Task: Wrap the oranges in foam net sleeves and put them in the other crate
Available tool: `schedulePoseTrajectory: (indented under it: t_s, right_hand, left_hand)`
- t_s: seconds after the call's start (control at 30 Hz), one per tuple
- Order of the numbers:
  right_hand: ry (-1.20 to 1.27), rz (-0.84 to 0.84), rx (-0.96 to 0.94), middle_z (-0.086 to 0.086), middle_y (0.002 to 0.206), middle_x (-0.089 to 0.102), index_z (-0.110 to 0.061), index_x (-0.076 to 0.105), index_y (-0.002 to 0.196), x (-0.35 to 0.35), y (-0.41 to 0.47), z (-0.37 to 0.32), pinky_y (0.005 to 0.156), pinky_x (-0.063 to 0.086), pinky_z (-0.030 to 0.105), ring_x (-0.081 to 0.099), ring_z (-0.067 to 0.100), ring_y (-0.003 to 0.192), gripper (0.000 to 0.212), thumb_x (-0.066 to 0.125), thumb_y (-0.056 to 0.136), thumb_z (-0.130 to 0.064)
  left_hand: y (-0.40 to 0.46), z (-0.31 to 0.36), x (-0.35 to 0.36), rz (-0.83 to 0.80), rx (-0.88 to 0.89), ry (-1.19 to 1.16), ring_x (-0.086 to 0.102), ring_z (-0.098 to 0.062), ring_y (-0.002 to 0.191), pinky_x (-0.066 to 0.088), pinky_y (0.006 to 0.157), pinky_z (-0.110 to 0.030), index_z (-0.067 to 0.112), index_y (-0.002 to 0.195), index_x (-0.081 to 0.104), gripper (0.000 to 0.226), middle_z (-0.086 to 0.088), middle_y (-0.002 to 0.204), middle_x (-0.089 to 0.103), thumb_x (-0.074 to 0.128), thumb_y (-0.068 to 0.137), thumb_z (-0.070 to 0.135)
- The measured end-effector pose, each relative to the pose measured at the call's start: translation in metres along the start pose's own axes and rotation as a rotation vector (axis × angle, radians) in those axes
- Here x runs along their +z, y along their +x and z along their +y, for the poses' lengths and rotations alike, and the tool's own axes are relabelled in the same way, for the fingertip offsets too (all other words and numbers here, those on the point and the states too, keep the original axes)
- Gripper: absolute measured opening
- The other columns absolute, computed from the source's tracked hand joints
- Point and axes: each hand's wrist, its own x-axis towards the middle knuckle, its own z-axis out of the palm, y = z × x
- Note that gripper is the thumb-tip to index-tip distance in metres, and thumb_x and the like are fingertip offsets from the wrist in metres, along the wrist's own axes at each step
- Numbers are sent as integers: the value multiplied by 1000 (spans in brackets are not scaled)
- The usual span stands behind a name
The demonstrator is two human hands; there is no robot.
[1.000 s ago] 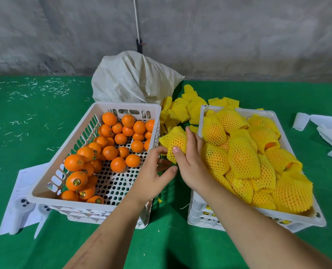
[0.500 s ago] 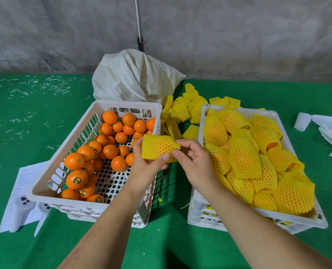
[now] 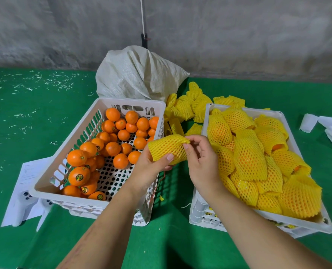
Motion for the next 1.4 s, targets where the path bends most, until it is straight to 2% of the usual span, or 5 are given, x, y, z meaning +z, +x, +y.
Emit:
schedulePoseTrajectory:
  t_s: [0.2, 0.37, 0.9, 1.07, 1.4]
  right_hand:
    - [-28, 89, 155, -5, 120, 58, -44, 55, 129, 5, 3, -10, 86, 47, 17, 58, 4, 109, 32, 57, 97, -47]
    - [426, -194, 722, 4, 150, 53, -34, 48, 148, 15, -9, -10, 110, 46, 53, 56, 24, 135, 100, 65, 67, -90]
    - [518, 466, 467, -3, 92, 78, -33, 77, 88, -28, 35, -56, 82, 60, 44, 73, 16, 88, 16, 66, 99, -34]
    - [-268, 563, 19, 2, 109, 72, -6, 71, 120, -141, 132, -47, 91, 50, 26, 65, 10, 104, 32, 59, 101, -29]
    - [-1107, -509, 521, 5, 172, -1, -20, 5, 165, -190, 193, 76, 123, 23, 40, 15, 30, 157, 77, 51, 104, -29]
  left_hand:
    - [0, 1, -2, -8, -7, -53, 75, -15, 93, 63, 85, -33, 20, 141, 57, 54, 1, 113, 76, 80, 93, 29]
    - [-1, -4, -2, -58, -15, -17, 73, -18, 95, 61, 86, -32, 17, 138, 60, 67, -2, 112, 75, 77, 81, 47]
    - [5, -22, -3, -1, 143, 150, 73, -17, 105, 59, 86, -26, 53, 144, 47, 71, 20, 145, 56, 76, 82, 71]
    - [10, -34, -7, 31, 169, 341, 69, -19, 98, 61, 82, -39, 46, 135, 59, 45, 12, 131, 67, 65, 93, 62]
    - [20, -42, -10, 11, 168, 468, 66, -23, 83, 57, 64, -30, 38, 133, 64, 36, 9, 122, 71, 64, 100, 53]
